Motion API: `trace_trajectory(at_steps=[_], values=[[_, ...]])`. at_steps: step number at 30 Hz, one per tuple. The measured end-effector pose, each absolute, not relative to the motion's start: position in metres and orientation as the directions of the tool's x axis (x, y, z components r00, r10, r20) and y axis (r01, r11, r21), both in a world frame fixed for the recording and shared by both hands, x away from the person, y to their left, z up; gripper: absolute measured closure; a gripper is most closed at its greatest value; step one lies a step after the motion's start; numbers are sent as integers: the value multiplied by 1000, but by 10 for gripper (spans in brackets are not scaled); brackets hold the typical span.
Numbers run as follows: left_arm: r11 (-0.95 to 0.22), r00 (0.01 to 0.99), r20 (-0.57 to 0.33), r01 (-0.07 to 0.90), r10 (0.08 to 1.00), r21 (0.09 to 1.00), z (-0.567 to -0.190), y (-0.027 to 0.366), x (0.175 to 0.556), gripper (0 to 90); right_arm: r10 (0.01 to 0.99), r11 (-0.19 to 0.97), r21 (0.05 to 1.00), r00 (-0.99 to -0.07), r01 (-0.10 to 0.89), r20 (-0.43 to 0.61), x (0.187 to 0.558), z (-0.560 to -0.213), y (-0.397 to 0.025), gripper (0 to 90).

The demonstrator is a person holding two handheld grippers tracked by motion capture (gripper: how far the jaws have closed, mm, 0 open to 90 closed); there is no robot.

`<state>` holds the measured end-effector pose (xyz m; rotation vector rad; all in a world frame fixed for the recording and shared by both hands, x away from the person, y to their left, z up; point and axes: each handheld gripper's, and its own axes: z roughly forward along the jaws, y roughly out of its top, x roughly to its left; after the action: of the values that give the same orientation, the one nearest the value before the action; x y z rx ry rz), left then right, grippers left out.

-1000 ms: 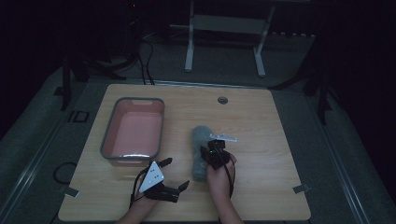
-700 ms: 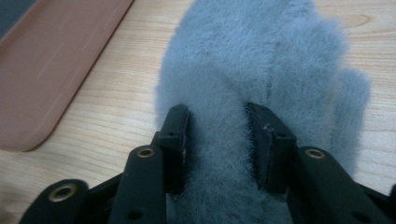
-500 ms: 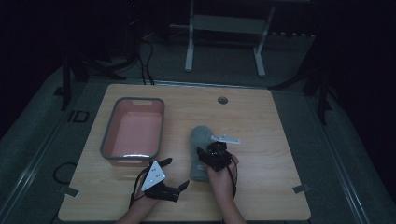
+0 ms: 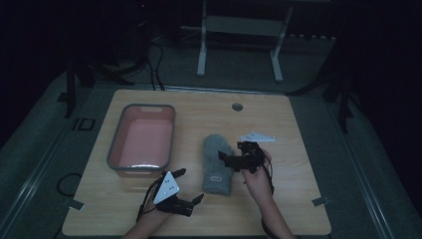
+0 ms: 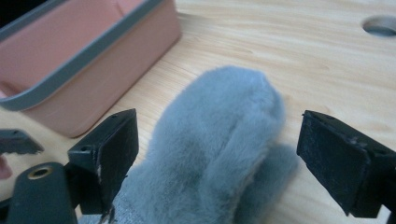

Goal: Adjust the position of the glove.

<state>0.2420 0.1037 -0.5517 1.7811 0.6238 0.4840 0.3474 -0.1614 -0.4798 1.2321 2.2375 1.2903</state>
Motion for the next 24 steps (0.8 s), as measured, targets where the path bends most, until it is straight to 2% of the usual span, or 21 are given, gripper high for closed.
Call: trace_trajectory(at_steps=[6, 11, 16, 18, 21, 22, 24], values=[[-207, 778, -21, 193, 628, 959, -536, 98, 243, 7, 749, 321, 854, -661, 410, 36, 356, -465, -175, 139], [-210, 764, -45, 232, 643, 950, -522, 89, 256, 7, 741, 403, 821, -670, 404, -34, 362, -458, -187, 156], [-220, 730, -86, 313, 679, 924, -508, 80, 280, 7, 755, 382, 791, -655, 478, 31, 359, -471, -195, 109], [-222, 718, -90, 329, 690, 918, -506, 78, 286, 68, 758, 372, 780, -650, 503, 57, 357, -480, -193, 110], [-236, 690, -93, 367, 717, 900, -506, 70, 296, 93, 759, 371, 768, -647, 522, 73, 355, -494, -185, 134], [-238, 681, -92, 375, 726, 896, -507, 68, 299, 137, 760, 368, 767, -645, 526, 77, 354, -499, -182, 161], [-251, 659, -90, 403, 747, 880, -511, 62, 305, 148, 770, 349, 773, -633, 530, 86, 351, -507, -179, 253]])
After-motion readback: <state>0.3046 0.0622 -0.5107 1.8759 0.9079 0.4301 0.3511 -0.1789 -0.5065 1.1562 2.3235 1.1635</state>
